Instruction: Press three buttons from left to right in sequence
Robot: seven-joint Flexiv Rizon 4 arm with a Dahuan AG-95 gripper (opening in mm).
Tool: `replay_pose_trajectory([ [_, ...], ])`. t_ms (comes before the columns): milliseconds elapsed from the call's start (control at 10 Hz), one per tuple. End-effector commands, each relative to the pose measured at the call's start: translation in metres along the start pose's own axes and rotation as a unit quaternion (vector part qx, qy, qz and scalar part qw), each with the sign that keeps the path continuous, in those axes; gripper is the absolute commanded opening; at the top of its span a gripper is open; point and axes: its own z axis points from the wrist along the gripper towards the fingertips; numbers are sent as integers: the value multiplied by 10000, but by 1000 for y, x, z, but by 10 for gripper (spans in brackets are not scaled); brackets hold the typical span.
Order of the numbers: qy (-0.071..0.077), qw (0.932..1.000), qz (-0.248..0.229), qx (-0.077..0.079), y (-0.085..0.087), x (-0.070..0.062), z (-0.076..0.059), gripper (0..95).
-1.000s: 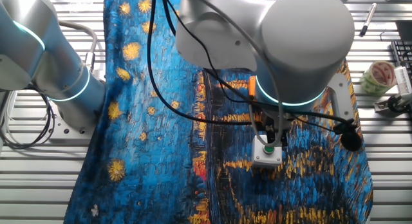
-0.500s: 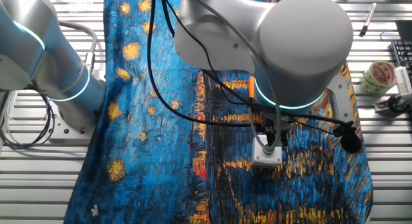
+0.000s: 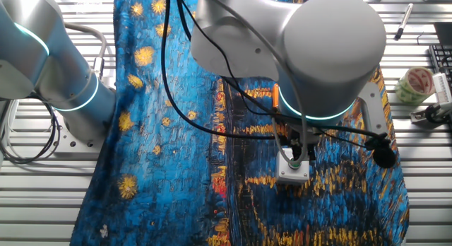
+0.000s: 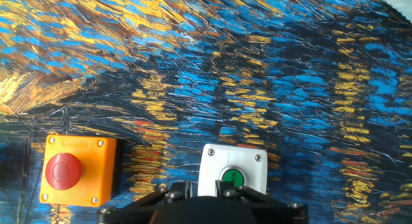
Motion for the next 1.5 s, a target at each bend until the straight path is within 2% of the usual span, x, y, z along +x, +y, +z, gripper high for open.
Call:
replay_pose_trajectory([
  [100,-6,10000,-7,0,0,0,2,190],
  [700,-33,10000,-11,28,-4,-3,17,190],
  [1000,-16,10000,-14,19,-8,-7,19,190],
  [1300,-36,10000,-35,6,-12,-5,23,190],
  [1400,-39,10000,-35,2,-13,-4,24,0],
  [1500,-37,10000,-49,6,-13,-3,24,0],
])
